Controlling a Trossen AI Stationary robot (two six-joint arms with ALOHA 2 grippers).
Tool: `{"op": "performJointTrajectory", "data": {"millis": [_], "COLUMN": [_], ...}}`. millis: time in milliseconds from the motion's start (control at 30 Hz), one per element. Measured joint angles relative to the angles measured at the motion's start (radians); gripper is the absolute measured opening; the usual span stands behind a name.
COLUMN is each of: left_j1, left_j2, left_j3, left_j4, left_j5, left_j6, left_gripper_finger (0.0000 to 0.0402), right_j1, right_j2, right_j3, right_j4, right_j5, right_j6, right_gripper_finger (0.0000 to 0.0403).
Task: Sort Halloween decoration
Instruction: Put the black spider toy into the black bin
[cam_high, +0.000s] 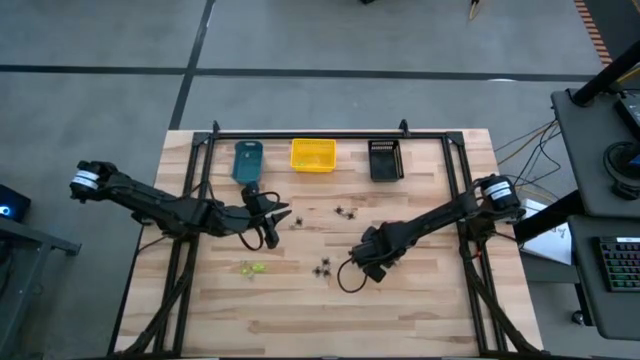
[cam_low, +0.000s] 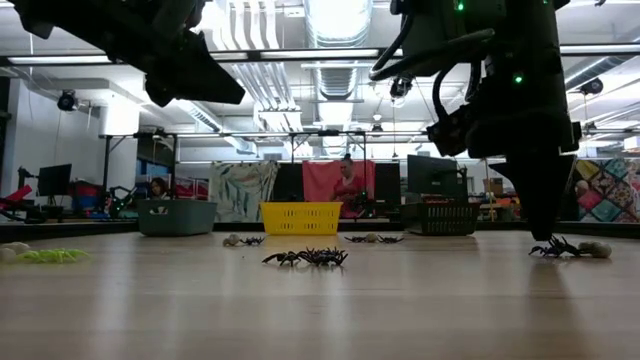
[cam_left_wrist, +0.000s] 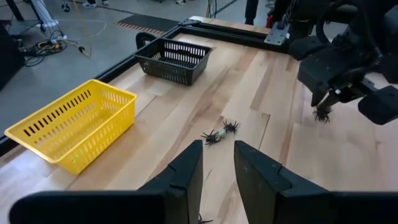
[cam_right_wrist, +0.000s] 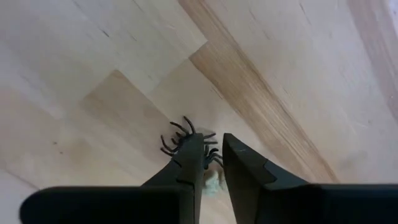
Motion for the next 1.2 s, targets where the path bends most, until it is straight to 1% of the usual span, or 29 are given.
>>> {"op": "performJointTrajectory", "data": {"millis": [167, 333, 400, 600, 800, 867, 967, 1033, 1133, 1200], "left_j1": [0.000, 0.000, 0.000, 0.000, -0.025, -0.043, -0.069, -0.085, -0.100, -0.104], "left_j2": [0.000, 0.000, 0.000, 0.000, 0.014, 0.024, 0.040, 0.055, 0.077, 0.089], "left_j3": [0.000, -0.001, -0.001, -0.002, -0.002, -0.002, -0.002, -0.002, -0.002, -0.002], "left_j4": [0.000, 0.000, 0.001, 0.016, 0.016, 0.018, 0.028, 0.036, 0.051, 0.065], "left_j5": [0.000, 0.000, 0.000, 0.001, 0.002, 0.002, 0.003, 0.003, 0.004, 0.004], "left_j6": [-0.001, -0.002, -0.007, -0.041, -0.086, -0.096, -0.110, -0.118, -0.132, -0.133], "left_gripper_finger": [0.0075, 0.0075, 0.0075, 0.0075, 0.0075, 0.0075, 0.0075, 0.0075, 0.0075, 0.0075], "right_j1": [0.000, 0.000, 0.000, 0.000, 0.005, 0.009, 0.013, 0.023, 0.047, 0.061], "right_j2": [0.024, 0.029, 0.023, -0.034, -0.123, -0.155, -0.203, -0.221, -0.240, -0.241], "right_j3": [-0.001, -0.001, -0.001, -0.001, -0.001, -0.007, -0.029, -0.052, -0.096, -0.119], "right_j4": [0.013, 0.025, 0.025, 0.026, 0.028, 0.028, 0.027, 0.027, 0.025, 0.026], "right_j5": [0.000, 0.004, 0.023, 0.075, 0.129, 0.110, 0.007, -0.035, -0.039, -0.056], "right_j6": [-0.025, -0.052, -0.063, -0.102, -0.162, -0.173, -0.206, -0.295, -0.437, -0.492], "right_gripper_finger": [0.0012, 0.0009, 0.0009, 0.0008, 0.0008, 0.0008, 0.0009, 0.0009, 0.0012, 0.0020]}}
